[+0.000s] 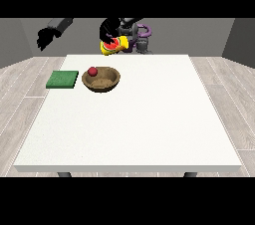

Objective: Pick the cup and pour the ball into the bowl, then pick the bowl and place it on the pad

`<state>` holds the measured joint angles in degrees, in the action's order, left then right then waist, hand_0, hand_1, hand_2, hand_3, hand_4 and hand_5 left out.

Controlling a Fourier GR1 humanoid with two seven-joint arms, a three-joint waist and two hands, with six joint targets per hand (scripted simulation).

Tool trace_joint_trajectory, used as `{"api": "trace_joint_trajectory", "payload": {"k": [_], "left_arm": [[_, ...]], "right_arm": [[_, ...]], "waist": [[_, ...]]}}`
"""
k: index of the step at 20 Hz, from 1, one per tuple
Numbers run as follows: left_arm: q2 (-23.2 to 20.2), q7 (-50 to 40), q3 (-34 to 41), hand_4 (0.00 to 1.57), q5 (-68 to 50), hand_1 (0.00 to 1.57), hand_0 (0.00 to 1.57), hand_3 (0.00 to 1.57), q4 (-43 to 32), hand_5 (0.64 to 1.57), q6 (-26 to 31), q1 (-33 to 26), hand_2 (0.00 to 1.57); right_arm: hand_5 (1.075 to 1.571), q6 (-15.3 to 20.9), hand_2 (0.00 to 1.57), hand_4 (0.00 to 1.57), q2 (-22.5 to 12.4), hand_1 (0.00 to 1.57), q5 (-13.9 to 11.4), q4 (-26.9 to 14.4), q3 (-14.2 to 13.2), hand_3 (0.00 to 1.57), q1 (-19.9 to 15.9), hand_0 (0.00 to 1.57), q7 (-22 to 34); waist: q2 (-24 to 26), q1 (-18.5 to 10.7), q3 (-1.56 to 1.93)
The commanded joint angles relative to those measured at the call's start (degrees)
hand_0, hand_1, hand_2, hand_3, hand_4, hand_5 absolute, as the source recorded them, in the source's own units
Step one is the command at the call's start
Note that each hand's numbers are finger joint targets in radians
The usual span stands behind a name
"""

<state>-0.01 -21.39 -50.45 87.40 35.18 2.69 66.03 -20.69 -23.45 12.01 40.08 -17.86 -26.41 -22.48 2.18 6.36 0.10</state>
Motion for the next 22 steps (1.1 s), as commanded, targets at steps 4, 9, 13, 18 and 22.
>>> {"api": "trace_joint_trajectory", "payload": {"k": [4, 9, 13, 18, 22], "left_arm": [[0.01, 2.07, 0.30, 1.21, 4.69, 1.51, 1.51, 1.57, 3.94, 1.470, 3.89, -1.10, 1.57], [-0.11, -3.07, 18.57, 1.24, -11.94, 0.00, 0.00, 1.57, 10.53, 1.458, -9.12, -5.27, 1.57], [-0.01, -5.37, 26.56, 0.88, -20.25, 0.15, 0.15, 1.57, 16.13, 1.567, -16.68, -10.69, 1.57], [0.00, -4.24, 30.85, 1.09, -34.85, 1.42, 1.42, 1.57, 26.89, 1.542, -28.76, -13.86, 1.57], [0.01, -0.40, 30.56, 0.94, -46.85, 1.31, 1.31, 1.56, 35.30, 1.551, -35.86, -20.50, 1.57]], "right_arm": [[1.543, -0.05, 0.00, 0.76, -0.65, 0.00, 1.03, 0.05, -0.72, 0.26, -0.15, 0.00, 1.38], [1.551, 0.44, 0.16, 0.74, -2.11, 0.00, 2.42, -0.05, -2.63, 0.23, -0.49, 0.00, 2.05], [1.554, 2.62, 0.23, 0.74, -0.76, 0.00, 2.42, -0.39, -3.00, 0.17, 0.68, 0.00, 1.82], [1.557, 6.63, 0.19, 0.75, 4.19, 0.00, 1.94, 0.85, -0.94, 0.14, -6.88, 0.00, 4.24], [1.568, 10.19, 0.00, 0.71, 6.27, 0.00, 2.59, -0.59, -1.23, 0.00, -8.90, 0.00, 8.57]], "waist": [[0.21, -2.59, -0.09], [-1.03, -6.32, -0.36], [-1.48, -9.03, -0.36], [-8.72, -7.38, -0.54], [-10.10, -8.84, -0.46]]}}
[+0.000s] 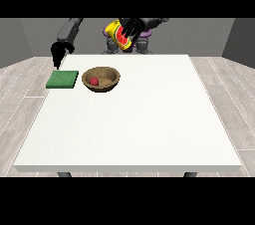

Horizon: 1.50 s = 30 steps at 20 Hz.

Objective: Pick the cup and pour the ball into the bowl, then pick the bowl and place it on the pad

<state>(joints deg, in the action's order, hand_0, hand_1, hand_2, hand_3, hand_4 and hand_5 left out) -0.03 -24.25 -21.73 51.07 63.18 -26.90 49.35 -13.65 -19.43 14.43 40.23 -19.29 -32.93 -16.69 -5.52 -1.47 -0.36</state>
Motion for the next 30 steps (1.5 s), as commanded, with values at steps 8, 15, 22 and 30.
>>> {"api": "trace_joint_trajectory", "payload": {"k": [8, 15, 22, 30], "left_arm": [[0.03, 17.27, 5.68, 0.00, -34.20, 0.00, 0.00, 0.00, 11.02, 0.757, -0.31, -16.52, 0.00], [-4.05, 28.37, 13.68, 0.00, -42.95, 0.00, 0.00, 0.00, 5.65, 0.729, 9.05, -20.35, 0.00], [-1.47, 31.16, 13.46, 0.00, -41.95, 0.00, 0.00, 0.00, 6.26, 0.739, 10.48, -22.52, 0.00], [-4.24, 26.87, 11.80, 0.00, -41.87, 0.00, 0.00, 0.00, 16.19, 0.751, 16.82, -20.82, 0.00]], "right_arm": [[1.571, 7.45, 0.00, 0.32, 5.65, 0.00, 0.82, 3.20, 1.21, 0.00, -5.27, 0.00, 7.03], [1.571, 15.14, 0.00, 0.00, 12.72, 0.00, -2.12, 6.16, 5.90, 0.00, -3.12, 0.00, 10.14], [1.571, 10.30, 0.00, 0.00, 8.33, 0.00, -0.31, 1.09, 3.45, 0.00, -0.26, 0.00, 4.28], [1.569, 11.31, 0.00, 0.00, 6.60, 0.00, 2.17, -7.37, -1.72, 0.00, -2.24, 0.00, -4.08]], "waist": [[-6.96, -0.26, 0.11], [-3.48, 0.52, 0.32], [-5.49, -1.59, 0.37], [-10.38, -10.08, 0.43]]}}
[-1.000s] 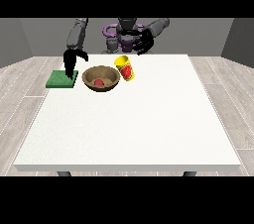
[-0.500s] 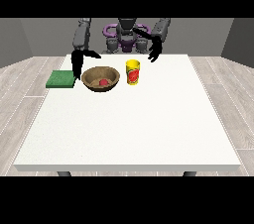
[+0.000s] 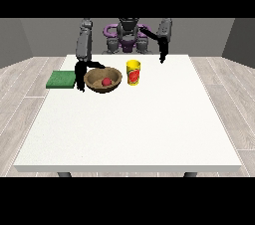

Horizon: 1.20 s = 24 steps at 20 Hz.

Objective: Pick the cup and pour the ball into the bowl, then pick the bowl and place it on the pad

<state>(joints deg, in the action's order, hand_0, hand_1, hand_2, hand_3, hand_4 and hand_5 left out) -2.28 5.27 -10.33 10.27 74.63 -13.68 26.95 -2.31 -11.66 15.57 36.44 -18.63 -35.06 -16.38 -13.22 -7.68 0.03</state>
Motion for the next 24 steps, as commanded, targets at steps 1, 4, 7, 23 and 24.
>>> {"api": "trace_joint_trajectory", "payload": {"k": [1, 4, 7, 23, 24], "left_arm": [[-1.01, 1.41, -1.19, 0.00, 0.10, 0.00, 0.00, 0.00, 4.49, 0.747, 2.86, -1.73, 0.00], [-0.38, 2.23, -0.93, 0.00, 1.17, 0.00, 0.00, 0.00, 4.64, 0.753, 0.30, -0.92, 0.00], [-2.90, 0.32, 0.81, 0.00, -1.09, 0.00, 0.00, 0.00, 5.52, 0.749, 3.75, -0.57, 0.00], [-1.26, 10.42, 6.40, 0.00, -2.08, 0.00, 0.00, 0.00, -7.45, 0.706, 3.17, -9.17, 0.00], [-2.50, 6.97, 8.43, 0.00, -2.73, 0.00, 0.00, 0.00, -10.06, 0.708, 3.18, -6.50, 0.00]], "right_arm": [[1.570, 0.19, 0.00, 0.00, -0.67, 0.00, 0.75, -4.54, -2.02, 0.00, 0.50, 0.00, -4.75], [1.542, 2.90, 1.17, 0.60, 1.99, 1.35, 3.38, -6.75, -4.18, 0.00, 2.09, 1.35, -0.33], [1.553, 2.16, 1.57, 0.82, -1.65, 1.57, 3.57, -7.06, -4.87, 1.16, 3.30, 1.57, 1.80], [1.560, 8.84, 1.57, 0.89, -6.70, 1.57, 0.75, -1.78, 0.68, 0.85, -1.75, 1.57, 18.20], [1.561, 7.53, 1.57, 0.90, -7.95, 1.57, 0.15, -0.83, 2.14, 0.84, -2.60, 1.57, 23.15]], "waist": [[-2.89, -3.46, 0.02], [-5.16, -3.52, 0.03], [-4.07, -3.65, -0.01], [6.89, 3.98, -0.04], [9.02, 7.12, -0.05]]}}
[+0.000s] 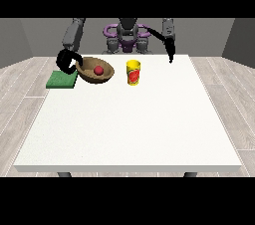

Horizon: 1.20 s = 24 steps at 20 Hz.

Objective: Pick the cup and pour the ball into the bowl, then pick the bowl and place it on the pad

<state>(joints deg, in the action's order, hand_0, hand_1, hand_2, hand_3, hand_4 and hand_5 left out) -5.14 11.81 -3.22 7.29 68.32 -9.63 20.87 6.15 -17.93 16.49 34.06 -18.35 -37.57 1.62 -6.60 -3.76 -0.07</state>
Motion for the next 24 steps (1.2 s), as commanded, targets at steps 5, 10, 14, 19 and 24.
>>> {"api": "trace_joint_trajectory", "payload": {"k": [5, 10, 14, 19, 24], "left_arm": [[1.35, -2.59, -2.17, 0.00, 2.04, 0.00, 0.00, 0.00, 4.52, 0.707, -0.26, -0.36, 0.00], [2.77, 1.08, -0.64, 0.00, 4.19, 0.00, 0.00, 0.00, -0.10, 0.712, -3.95, 1.28, 0.00], [4.98, 3.85, -2.34, 0.00, 6.32, 0.00, 0.00, 0.00, 3.10, 0.712, -6.96, 2.00, 0.00], [4.85, 2.61, -3.69, 0.00, 8.38, 0.00, 0.00, 0.00, 10.89, 0.699, -8.64, 3.07, 0.00], [4.69, 2.64, -4.79, 0.00, 10.39, 0.00, 0.00, 0.00, 17.34, 0.705, -10.16, 1.98, 0.00]], "right_arm": [[1.571, -12.07, 1.57, 0.88, -11.66, 1.57, 4.58, -3.40, -5.15, 0.82, 3.63, 1.57, 0.90], [1.571, -14.50, 1.57, 0.88, -10.37, 1.57, 4.20, -2.76, -3.69, 0.82, 5.38, 1.57, -0.96], [1.571, -18.91, 1.57, 0.89, -15.30, 1.57, 6.79, -6.50, -7.34, 0.75, 4.63, 1.57, -2.70], [1.570, -27.27, 1.57, 0.86, -21.90, 1.57, 9.34, -10.96, -11.22, 0.31, 2.53, 1.57, -7.30], [1.570, -29.44, 1.57, 0.83, -25.22, 1.57, 11.11, -13.50, -13.57, 0.00, -1.87, 1.57, -8.48]], "waist": [[-2.17, -0.81, 0.12], [-3.76, 2.11, 0.09], [-9.40, 0.24, 0.14], [-18.86, 0.01, 0.23], [-25.37, 0.66, 0.25]]}}
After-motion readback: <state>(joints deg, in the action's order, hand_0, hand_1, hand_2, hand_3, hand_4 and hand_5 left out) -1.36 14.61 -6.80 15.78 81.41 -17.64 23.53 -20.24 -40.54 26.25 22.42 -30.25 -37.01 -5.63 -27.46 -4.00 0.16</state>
